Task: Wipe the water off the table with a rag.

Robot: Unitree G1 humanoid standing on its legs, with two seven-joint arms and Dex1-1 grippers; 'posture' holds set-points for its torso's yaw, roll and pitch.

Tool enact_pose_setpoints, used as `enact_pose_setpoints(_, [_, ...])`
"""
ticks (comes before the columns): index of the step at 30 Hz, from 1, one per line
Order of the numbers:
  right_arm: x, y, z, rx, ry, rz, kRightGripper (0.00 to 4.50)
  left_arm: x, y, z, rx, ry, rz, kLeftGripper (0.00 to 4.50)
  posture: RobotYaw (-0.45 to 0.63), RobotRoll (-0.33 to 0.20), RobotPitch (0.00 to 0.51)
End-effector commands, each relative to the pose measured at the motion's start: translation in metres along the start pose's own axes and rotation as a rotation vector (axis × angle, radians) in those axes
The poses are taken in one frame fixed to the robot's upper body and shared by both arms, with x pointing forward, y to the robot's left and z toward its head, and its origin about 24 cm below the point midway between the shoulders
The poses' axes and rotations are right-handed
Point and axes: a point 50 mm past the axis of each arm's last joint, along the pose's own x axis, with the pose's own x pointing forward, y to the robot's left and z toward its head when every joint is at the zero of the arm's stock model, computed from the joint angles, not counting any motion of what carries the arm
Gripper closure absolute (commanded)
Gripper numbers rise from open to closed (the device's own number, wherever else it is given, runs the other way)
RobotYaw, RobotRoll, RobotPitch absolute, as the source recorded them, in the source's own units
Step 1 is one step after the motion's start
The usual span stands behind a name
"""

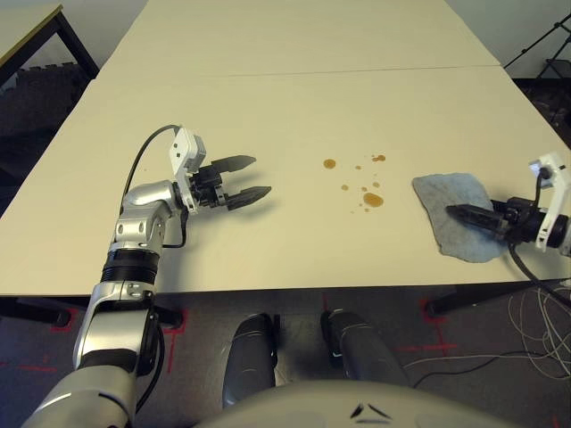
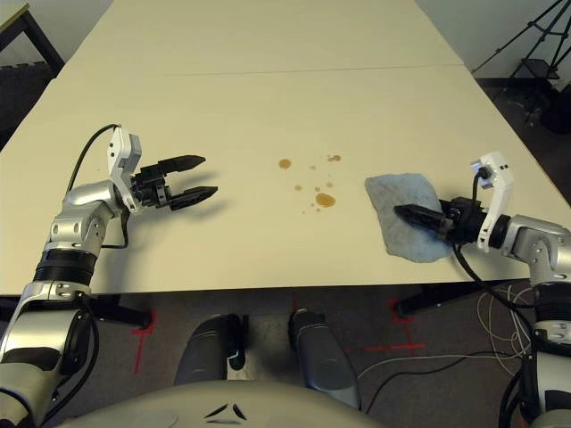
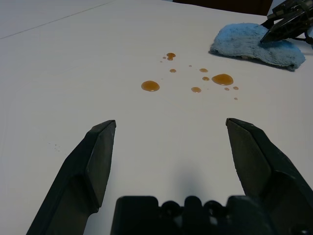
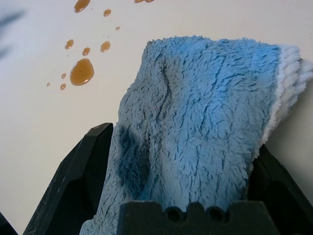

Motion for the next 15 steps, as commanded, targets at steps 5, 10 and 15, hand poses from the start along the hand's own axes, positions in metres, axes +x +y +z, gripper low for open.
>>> enact_pose_setpoints(5, [0.0144, -0.0003, -0.0258, 0.041, 0.117, -0.049, 0.02, 0.0047, 0.0002, 0.0011, 0.019, 0.012, -0.008, 0.00, -0.24, 0.000, 0.137])
enact_pose_setpoints(10, [0.0129, -0.0011, -0.0265, 0.051, 0.131, -0.062, 1.72, 0.0053, 0.0005, 0.0011, 0.020, 0.013, -0.006, 0.00, -0.24, 0.000, 0.136])
enact_pose_setpoints(15, [0.0106, 0.0016, -0.0233, 0.043, 0.128, -0.052, 3.58, 0.0048, 0.0012, 0.0006, 0.021, 0.014, -0.001, 0.00, -0.24, 0.000, 0.136])
